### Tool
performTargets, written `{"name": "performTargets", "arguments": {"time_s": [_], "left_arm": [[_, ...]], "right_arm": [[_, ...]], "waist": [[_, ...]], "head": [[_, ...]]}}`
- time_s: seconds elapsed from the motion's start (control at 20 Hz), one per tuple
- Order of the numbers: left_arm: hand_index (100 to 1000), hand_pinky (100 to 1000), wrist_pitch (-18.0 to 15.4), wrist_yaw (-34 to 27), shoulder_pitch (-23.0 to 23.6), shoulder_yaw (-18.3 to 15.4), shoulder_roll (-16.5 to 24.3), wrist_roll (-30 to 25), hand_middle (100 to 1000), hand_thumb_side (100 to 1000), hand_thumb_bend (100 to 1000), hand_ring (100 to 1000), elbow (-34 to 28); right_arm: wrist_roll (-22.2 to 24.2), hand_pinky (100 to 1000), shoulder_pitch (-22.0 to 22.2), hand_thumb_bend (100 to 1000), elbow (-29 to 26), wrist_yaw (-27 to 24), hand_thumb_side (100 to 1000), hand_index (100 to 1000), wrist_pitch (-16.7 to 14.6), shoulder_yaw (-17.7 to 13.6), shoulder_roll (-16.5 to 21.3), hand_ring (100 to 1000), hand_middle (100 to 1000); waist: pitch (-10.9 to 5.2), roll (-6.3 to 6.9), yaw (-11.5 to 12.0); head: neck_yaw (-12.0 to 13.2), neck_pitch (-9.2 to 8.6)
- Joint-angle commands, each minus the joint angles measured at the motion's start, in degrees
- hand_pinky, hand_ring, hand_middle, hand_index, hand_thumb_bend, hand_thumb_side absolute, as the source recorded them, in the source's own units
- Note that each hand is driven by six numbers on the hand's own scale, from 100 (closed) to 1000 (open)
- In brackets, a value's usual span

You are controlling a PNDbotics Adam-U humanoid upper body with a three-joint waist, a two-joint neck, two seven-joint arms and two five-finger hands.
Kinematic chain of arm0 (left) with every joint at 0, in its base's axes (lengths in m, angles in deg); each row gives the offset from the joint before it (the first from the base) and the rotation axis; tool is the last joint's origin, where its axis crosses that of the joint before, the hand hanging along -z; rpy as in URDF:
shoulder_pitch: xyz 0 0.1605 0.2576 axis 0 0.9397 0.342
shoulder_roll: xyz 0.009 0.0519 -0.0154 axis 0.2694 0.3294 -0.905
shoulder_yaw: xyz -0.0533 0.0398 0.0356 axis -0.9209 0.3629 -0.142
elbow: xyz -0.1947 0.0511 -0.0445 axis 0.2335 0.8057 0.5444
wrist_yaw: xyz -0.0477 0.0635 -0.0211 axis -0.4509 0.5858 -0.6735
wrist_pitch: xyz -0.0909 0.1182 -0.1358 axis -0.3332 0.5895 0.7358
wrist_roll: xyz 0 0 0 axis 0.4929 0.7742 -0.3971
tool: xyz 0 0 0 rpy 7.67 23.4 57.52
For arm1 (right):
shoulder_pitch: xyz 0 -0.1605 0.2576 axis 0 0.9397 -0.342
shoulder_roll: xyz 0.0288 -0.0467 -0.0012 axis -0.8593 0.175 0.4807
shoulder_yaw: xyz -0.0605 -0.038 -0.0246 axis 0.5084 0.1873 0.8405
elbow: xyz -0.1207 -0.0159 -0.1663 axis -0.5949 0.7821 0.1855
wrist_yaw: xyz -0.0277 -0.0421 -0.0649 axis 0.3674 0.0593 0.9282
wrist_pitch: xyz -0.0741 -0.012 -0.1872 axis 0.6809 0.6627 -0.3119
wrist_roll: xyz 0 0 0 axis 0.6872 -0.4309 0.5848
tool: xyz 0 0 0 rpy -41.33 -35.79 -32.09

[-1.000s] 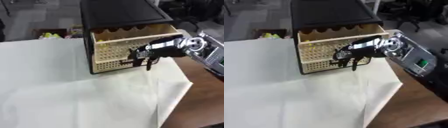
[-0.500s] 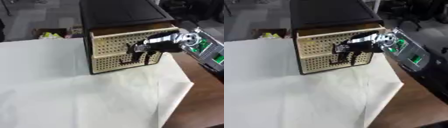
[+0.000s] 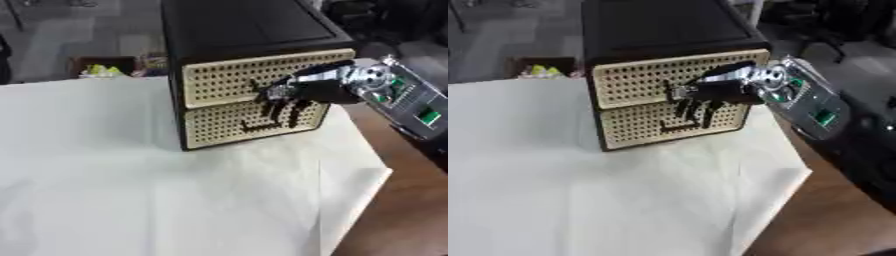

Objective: Pick up objects from table and place into drawer.

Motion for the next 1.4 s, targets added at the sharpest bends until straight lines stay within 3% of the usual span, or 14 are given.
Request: {"name": "performTargets", "arguments": {"time_s": [0.05,0.35,0.5,0.85,1.15,1.4], "left_arm": [[804,587,-0.3,-0.3,-0.5,-0.5,0.7,0.0,574,1000,100,620,-1.0],[804,588,-0.5,-0.3,-0.4,-0.7,0.6,0.1,575,1000,100,620,-1.0],[803,589,-0.5,-0.2,-0.3,-0.9,0.6,0.2,575,1000,100,620,-1.0],[804,591,-0.5,-0.3,0.0,-1.4,0.5,0.7,577,1000,100,622,-1.0],[804,592,-0.6,-0.3,0.2,-1.7,0.4,1.0,573,997,100,623,-1.0],[804,593,-0.6,-0.4,0.4,-2.0,0.4,1.5,570,995,100,624,-1.0]], "right_arm": [[4.0,648,-1.3,100,0.9,0.5,1000,959,4.6,-1.3,0.8,847,886],[3.9,634,-0.2,100,0.1,-0.3,1000,938,3.2,-1.9,1.0,830,871],[4.4,606,1.2,100,-2.1,-0.7,1000,913,1.9,-3.1,1.2,804,822],[1.5,498,5.6,100,-11.5,-1.0,1000,856,-2.9,-9.8,0.7,720,716],[-7.1,411,8.9,100,-18.8,-0.4,1000,821,-6.6,-16.3,-3.1,625,634],[-19.5,388,10.0,100,-20.7,0.3,1000,786,-10.1,-21.1,-7.7,585,584]], "waist": [[-0.76,0.05,0.1],[-0.76,0.01,0.2],[-0.89,0.05,0.2],[-1.57,0.31,0.1],[-2.44,0.44,-0.1],[-2.98,0.56,-0.3]], "head": [[-0.1,-0.72],[0.1,-0.51],[0.7,-0.41],[4.4,-0.38],[5.4,0.00],[5.8,0.23]]}}
